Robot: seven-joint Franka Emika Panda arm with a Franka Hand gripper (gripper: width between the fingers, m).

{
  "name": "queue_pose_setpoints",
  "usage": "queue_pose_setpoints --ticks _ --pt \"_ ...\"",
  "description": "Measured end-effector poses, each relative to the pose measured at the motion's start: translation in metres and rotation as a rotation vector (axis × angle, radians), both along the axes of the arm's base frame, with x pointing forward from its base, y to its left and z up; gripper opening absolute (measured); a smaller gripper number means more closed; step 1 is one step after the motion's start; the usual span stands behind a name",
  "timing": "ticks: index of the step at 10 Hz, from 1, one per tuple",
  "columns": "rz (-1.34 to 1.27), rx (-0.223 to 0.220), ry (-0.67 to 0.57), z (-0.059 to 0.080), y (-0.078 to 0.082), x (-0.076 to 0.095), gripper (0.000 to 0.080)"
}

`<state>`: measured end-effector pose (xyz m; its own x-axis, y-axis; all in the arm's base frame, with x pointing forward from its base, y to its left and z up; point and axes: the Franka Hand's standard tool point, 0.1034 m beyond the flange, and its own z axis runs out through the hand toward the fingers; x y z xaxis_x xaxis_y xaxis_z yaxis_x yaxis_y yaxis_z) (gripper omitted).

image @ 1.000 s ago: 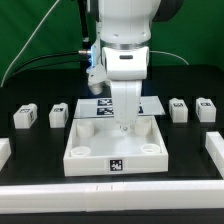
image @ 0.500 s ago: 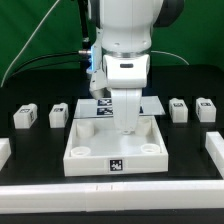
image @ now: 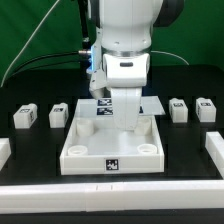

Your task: Assemble one leg

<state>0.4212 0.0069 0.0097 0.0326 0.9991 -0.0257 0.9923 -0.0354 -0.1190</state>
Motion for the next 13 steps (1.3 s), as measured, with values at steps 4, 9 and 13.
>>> queue_pose_setpoints --ticks 4,9,13 --pt "0.0 0.0 -0.001 0.0 0.0 0.0 0.0071" --pt "0.005 0.009 -0.022 -0.001 0.028 0.02 0.0071" --pt "0.011 0.03 -0.052 -0.001 0.061 0.047 0.007"
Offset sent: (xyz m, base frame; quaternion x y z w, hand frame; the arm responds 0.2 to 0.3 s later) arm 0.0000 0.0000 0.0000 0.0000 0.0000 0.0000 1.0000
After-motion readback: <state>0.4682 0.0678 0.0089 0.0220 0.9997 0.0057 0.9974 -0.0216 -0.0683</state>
